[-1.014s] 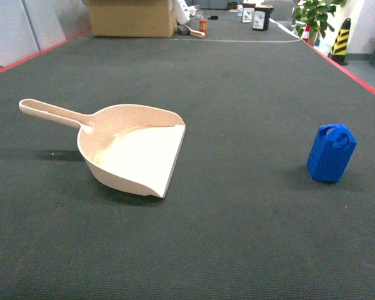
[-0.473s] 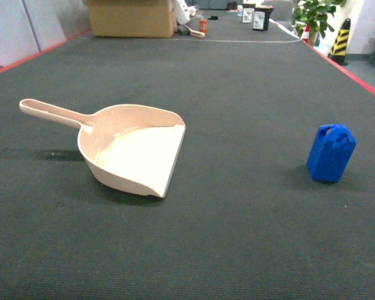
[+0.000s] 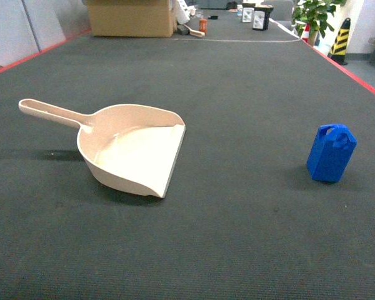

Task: Place part in tray to right shelf

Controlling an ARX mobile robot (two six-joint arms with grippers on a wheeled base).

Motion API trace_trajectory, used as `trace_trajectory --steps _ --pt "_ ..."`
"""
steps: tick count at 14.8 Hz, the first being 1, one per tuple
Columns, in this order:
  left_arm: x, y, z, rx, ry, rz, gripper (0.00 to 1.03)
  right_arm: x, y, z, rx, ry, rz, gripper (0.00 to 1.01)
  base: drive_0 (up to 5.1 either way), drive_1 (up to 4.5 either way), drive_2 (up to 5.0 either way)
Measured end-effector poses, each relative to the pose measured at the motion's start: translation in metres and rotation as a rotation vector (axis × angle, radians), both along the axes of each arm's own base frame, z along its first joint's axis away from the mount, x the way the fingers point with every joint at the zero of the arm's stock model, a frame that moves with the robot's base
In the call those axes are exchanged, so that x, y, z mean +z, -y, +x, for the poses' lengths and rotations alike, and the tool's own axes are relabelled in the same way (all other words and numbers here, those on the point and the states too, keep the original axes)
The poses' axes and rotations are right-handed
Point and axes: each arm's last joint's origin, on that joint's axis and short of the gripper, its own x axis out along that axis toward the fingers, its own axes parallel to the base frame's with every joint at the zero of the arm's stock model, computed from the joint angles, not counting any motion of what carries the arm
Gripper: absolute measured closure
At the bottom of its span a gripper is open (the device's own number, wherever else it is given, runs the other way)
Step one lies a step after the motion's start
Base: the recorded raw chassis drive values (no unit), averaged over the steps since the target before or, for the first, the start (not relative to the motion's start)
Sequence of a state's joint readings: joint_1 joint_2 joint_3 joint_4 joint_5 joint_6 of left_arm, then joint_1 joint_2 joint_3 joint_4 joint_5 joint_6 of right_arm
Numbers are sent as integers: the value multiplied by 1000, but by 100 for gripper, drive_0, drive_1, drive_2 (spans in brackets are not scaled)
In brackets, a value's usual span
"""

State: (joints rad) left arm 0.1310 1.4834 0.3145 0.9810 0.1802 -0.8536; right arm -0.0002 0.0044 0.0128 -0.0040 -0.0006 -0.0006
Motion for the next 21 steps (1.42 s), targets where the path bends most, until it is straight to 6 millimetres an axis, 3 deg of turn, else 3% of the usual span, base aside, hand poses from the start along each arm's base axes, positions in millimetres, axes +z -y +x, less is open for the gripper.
trace_trajectory --steps 4,6,12,18,21 --pt "-27 4 72 48 -116 -108 5 0 0 0 0 0 0 3 0 0 0" --pt "-16 5 80 81 -78 -121 5 0 0 0 0 0 0 3 0 0 0" --pt "-16 5 80 91 -51 -117 5 0 0 0 0 0 0 3 0 0 0" --pt "-43 -44 161 121 14 -124 5 0 0 0 0 -1 0 3 0 0 0" --pt "-48 -50 190 82 11 -151 5 0 0 0 0 0 0 3 0 0 0"
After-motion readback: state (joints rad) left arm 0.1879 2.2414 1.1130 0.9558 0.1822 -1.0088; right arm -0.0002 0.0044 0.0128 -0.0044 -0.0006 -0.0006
